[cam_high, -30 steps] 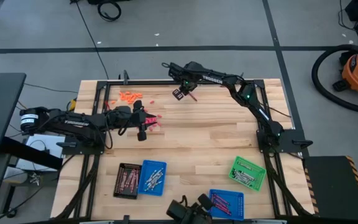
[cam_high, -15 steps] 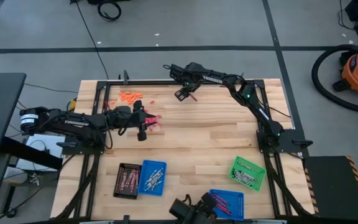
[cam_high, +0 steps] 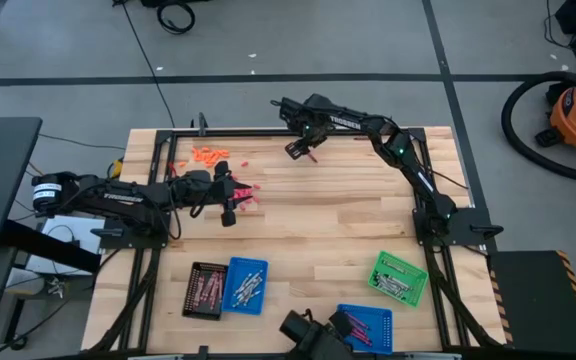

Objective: Sort crayons
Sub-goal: Put the red crayon into the right blue bin

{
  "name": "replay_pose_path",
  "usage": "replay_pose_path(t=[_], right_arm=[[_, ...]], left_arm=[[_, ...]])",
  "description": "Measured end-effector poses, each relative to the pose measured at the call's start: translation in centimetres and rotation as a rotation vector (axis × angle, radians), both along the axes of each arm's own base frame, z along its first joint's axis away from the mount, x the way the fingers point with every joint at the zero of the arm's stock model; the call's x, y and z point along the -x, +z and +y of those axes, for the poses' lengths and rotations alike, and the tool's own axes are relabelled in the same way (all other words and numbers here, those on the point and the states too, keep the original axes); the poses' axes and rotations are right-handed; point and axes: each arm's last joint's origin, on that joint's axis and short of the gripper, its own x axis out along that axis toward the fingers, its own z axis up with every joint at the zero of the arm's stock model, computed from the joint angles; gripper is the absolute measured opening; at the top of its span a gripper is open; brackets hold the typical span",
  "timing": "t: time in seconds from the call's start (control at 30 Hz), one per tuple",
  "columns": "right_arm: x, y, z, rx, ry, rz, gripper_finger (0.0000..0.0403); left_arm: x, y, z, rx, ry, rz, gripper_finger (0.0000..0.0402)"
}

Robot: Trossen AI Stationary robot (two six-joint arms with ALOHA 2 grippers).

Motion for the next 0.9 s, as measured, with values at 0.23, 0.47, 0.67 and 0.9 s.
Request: replay_pose_path(t=[0.23, 0.47, 0.67, 0.9], right_arm=[[-0.1, -0.8, 0.2, -0.097, -0.016, -0.030, 0.0183], [-0.1, -1.8, -0.3, -0.123, -0.031, -0.004, 0.0183], [0.2, -1.8, -0.3, -0.124, -0.023, 0.016, 0.0183], [-0.2, -0.8, -0.2, -0.065, 0.011, 0.030, 0.0183]], left_arm=[[-0.1, 0.1, 0.0, -0.014, -0.004, -0.013, 0.0141], [-0.1, 0.2, 0.0, -0.021, -0.006, -0.012, 0.0141], [-0.1, 0.2, 0.0, -0.021, -0.006, -0.012, 0.0141], [-0.1, 0.2, 0.0, -0.021, -0.006, -0.012, 0.0141]])
